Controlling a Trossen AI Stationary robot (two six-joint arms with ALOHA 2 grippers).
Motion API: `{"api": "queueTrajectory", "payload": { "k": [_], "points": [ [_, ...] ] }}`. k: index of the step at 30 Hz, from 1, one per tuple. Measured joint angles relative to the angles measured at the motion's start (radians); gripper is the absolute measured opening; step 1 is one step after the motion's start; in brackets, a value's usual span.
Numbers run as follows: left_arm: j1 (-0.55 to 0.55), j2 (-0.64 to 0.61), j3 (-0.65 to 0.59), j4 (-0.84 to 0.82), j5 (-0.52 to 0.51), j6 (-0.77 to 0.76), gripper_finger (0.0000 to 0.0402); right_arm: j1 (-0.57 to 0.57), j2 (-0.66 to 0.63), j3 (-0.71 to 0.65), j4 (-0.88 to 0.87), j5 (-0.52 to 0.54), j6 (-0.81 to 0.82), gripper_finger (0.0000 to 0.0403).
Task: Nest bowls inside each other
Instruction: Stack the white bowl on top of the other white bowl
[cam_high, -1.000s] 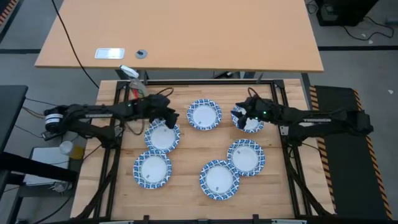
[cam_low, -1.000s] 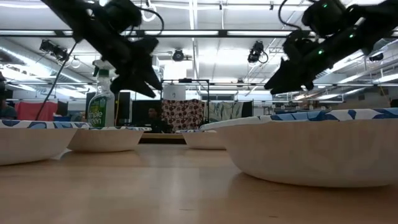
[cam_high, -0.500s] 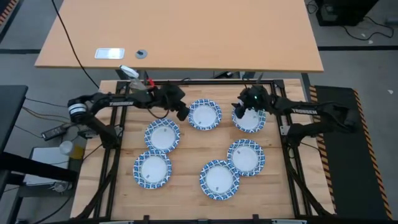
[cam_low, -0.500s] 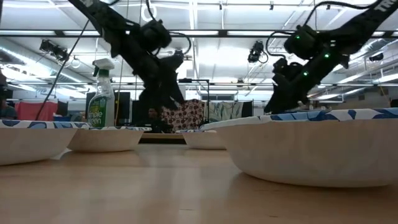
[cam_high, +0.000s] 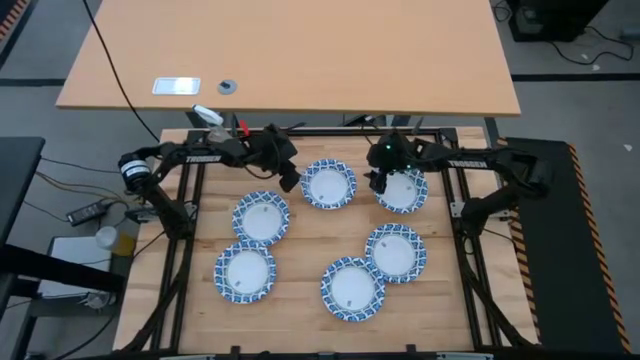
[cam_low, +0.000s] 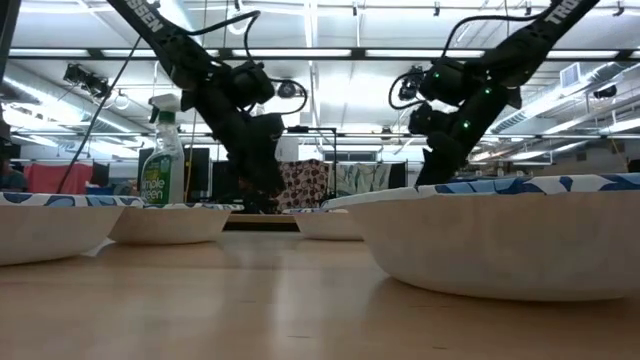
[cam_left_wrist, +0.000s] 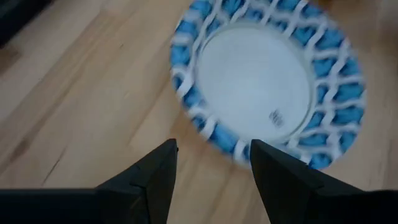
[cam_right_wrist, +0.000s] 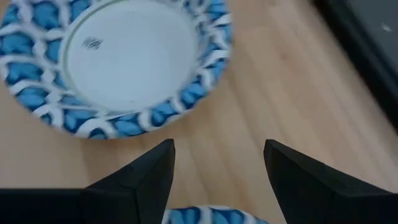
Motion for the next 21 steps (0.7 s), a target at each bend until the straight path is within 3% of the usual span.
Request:
{"api": "queueTrajectory", "payload": {
  "k": [7,21],
  "points": [
    [-0.019,0.001,0.049,-0.149,-0.104,0.063,0.0208,0.037,0.089,0.011,-0.023,-0.027,-0.047,0.0254],
    [-0.041,0.135,0.049,-0.081,-0.112,0.176,0.0208,0.049,0.126,-0.006,0.001,-0.056,-0.025,0.0254]
  ]
}}
